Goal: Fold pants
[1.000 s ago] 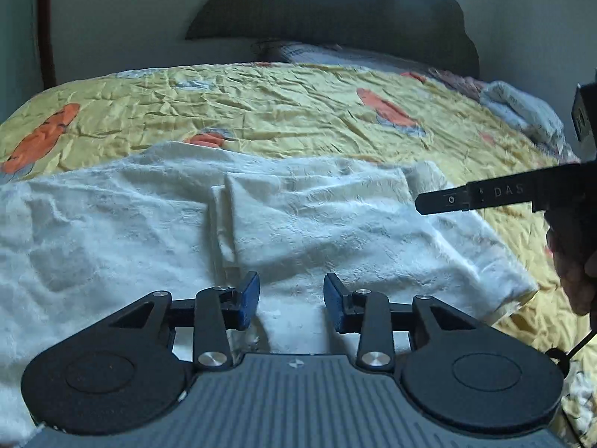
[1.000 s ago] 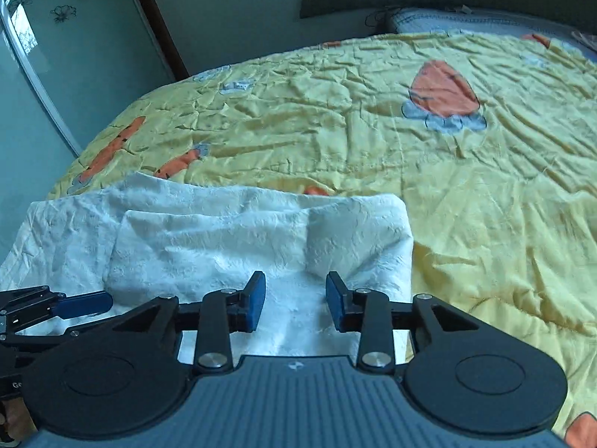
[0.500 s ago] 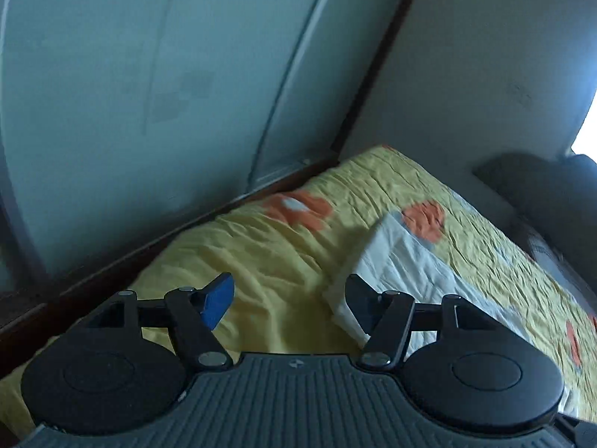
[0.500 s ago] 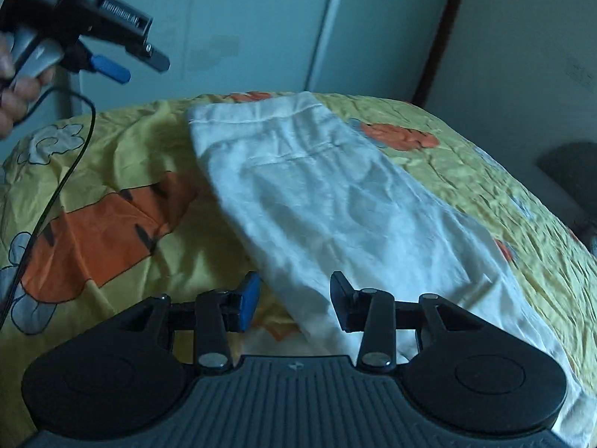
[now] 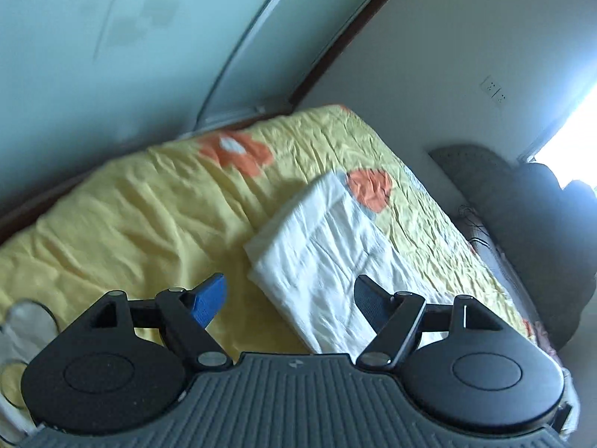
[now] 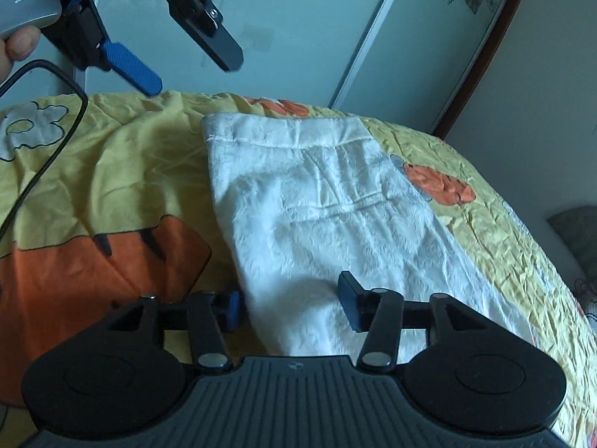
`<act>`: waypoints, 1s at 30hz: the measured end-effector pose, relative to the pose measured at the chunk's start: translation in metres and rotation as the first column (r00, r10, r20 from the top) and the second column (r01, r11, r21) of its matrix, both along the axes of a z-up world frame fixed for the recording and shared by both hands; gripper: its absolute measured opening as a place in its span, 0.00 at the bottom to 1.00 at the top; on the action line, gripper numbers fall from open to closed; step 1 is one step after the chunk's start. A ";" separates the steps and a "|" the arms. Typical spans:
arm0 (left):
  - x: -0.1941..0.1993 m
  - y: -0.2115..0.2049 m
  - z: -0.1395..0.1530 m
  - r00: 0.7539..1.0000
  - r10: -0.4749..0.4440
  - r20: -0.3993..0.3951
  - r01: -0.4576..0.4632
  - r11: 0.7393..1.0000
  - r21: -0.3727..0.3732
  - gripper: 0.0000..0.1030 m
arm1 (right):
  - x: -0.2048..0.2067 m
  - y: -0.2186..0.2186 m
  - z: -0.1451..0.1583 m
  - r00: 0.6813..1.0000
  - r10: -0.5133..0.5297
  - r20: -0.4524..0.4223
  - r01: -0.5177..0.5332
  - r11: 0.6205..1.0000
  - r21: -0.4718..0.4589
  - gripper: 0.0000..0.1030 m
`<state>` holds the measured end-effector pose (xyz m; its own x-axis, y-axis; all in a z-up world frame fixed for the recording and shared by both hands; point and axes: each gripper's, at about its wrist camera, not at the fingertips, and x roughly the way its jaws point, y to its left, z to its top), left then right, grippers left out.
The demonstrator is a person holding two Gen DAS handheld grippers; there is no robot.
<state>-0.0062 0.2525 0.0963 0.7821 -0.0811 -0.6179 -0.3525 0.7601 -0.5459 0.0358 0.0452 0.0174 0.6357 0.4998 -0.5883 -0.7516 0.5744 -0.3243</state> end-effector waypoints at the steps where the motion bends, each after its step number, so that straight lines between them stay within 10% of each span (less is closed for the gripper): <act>1: 0.001 0.001 -0.003 1.000 0.003 0.001 -0.003 1.000 -0.012 0.76 | 0.001 0.000 0.000 1.000 -0.002 -0.005 0.002 1.000 0.012 0.50; 5: 0.001 0.004 -0.009 1.000 0.023 -0.006 -0.024 0.998 -0.055 0.91 | 0.009 -0.011 0.001 0.997 -0.011 -0.072 0.019 0.993 0.114 0.38; 11: 0.017 0.003 -0.025 1.000 -0.010 -0.022 0.004 0.969 -0.247 0.92 | 0.037 -0.042 0.013 0.949 -0.061 -0.308 0.171 0.924 0.343 0.24; 15: 0.039 -0.008 -0.035 0.999 -0.010 -0.049 -0.002 0.970 -0.243 0.92 | 0.039 -0.046 0.014 0.939 -0.059 -0.338 0.189 0.912 0.365 0.23; 26: 0.075 -0.022 -0.067 0.992 -0.023 -0.123 0.011 0.995 -0.099 0.26 | 0.030 -0.035 0.006 0.953 -0.059 -0.298 0.155 0.938 0.309 0.29; 30: 0.076 -0.046 -0.052 0.993 -0.073 -0.093 0.086 0.986 0.146 0.21 | 0.027 -0.051 0.015 0.938 -0.045 -0.344 0.171 0.923 0.344 0.51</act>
